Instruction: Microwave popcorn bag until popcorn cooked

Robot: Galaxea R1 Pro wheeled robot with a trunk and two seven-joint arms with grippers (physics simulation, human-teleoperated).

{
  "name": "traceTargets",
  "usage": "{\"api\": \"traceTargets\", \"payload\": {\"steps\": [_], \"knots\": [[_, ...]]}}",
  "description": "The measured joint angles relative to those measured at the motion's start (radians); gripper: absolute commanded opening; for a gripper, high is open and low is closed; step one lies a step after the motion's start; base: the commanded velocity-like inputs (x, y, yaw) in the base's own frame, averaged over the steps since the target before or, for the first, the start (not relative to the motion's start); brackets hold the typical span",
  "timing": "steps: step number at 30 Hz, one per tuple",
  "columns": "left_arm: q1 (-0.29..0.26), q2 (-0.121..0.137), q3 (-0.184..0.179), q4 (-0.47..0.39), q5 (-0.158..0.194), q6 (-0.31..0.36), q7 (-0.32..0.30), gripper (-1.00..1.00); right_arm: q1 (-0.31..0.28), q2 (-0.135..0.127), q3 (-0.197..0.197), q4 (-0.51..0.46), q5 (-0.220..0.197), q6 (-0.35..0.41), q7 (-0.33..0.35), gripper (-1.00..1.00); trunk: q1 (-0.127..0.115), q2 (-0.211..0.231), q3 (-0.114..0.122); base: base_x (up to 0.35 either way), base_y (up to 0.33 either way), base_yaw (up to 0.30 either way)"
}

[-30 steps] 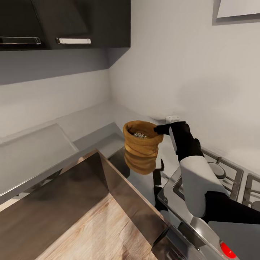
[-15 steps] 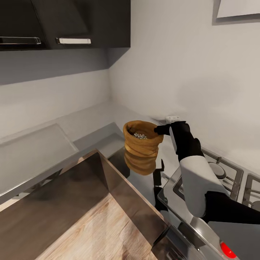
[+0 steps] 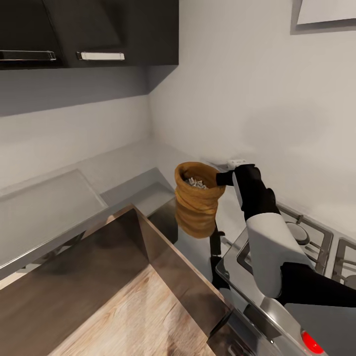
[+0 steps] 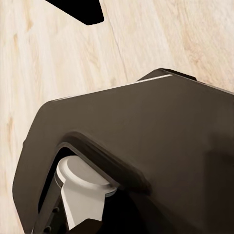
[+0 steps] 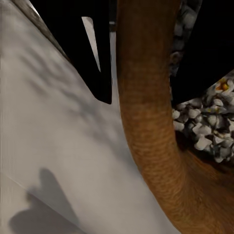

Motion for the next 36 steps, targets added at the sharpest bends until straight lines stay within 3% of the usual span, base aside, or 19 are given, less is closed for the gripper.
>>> {"api": "traceTargets", "payload": {"steps": [4, 9, 15, 18, 25, 36], "knots": [[0.0, 0.0, 0.0, 0.0, 0.0, 0.0, 0.0, 1.0, 0.0, 0.004, 0.001, -0.004, 0.004, 0.017, 0.0, -1.0, 0.0, 0.0, 0.0, 0.0, 0.0, 0.0], [0.0, 0.0, 0.0, 0.0, 0.0, 0.0, 0.0, 1.0, 0.0, 0.016, -0.001, -0.055, -0.002, 0.148, -0.003, -1.0, 0.0, 0.0, 0.0, 0.0, 0.0, 0.0], [0.0, 0.0, 0.0, 0.0, 0.0, 0.0, 0.001, 1.0, 0.0, 0.02, -0.002, -0.106, -0.002, 0.187, -0.005, -1.0, 0.0, 0.0, 0.0, 0.0, 0.0, 0.0], [0.0, 0.0, 0.0, 0.0, 0.0, 0.0, 0.0, 1.0, 0.0, 0.02, -0.002, -0.158, -0.003, 0.187, -0.004, -1.0, 0.0, 0.0, 0.0, 0.0, 0.0, 0.0], [0.0, 0.0, -0.001, 0.0, -0.002, 0.0, 0.0, 1.0, 0.001, 0.02, -0.002, -0.167, -0.005, 0.187, -0.002, -1.0, 0.0, 0.0, 0.0, -0.004, 0.0, 0.0], [0.0, -0.003, 0.006, 0.0, 0.003, -0.001, 0.002, 1.0, 0.001, 0.02, 0.0, -0.179, -0.007, 0.187, 0.002, -1.0, 0.001, 0.0, 0.0, -0.306, 0.069, 0.0]]}}
